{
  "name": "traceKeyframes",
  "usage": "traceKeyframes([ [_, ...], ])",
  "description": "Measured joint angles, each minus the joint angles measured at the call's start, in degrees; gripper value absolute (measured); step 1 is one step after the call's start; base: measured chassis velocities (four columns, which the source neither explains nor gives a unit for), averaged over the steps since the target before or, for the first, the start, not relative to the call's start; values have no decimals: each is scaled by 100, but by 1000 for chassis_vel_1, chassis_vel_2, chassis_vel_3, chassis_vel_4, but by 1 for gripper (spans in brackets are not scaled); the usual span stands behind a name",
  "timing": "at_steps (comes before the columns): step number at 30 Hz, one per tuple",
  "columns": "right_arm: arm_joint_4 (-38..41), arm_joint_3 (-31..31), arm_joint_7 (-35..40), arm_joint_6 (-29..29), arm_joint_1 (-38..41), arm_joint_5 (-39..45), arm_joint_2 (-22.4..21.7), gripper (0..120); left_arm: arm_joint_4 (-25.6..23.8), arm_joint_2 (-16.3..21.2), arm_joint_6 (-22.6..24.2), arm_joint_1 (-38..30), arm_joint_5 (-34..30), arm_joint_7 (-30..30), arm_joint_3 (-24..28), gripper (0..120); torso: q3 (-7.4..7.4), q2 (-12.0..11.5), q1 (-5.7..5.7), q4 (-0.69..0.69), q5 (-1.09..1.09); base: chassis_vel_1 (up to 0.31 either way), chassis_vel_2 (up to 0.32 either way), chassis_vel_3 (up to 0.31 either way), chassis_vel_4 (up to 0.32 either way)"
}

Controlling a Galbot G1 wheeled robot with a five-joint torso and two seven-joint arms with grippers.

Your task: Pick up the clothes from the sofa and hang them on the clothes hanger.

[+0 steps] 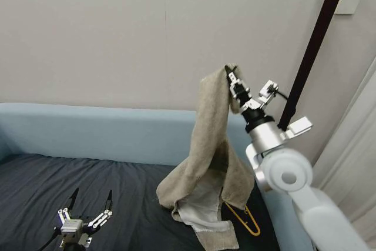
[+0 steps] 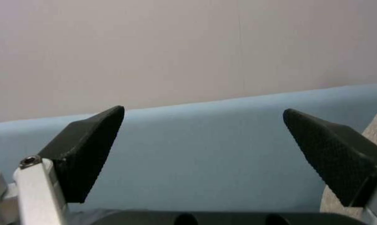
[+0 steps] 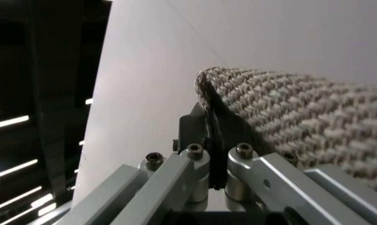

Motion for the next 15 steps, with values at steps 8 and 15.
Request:
traceKeyframes([
  [8, -127, -423, 99, -35, 1529, 381, -534, 0, 61, -66, -51, -44, -2, -12, 51, 100, -1, 0, 0, 1, -3, 0, 0, 0, 0],
  [15, -616, -587, 145, -64, 2771, 530, -571, 0, 78, -102, -68, -67, -1, -32, 85, 100, 0, 0, 0, 0, -1, 0, 0, 0, 0],
])
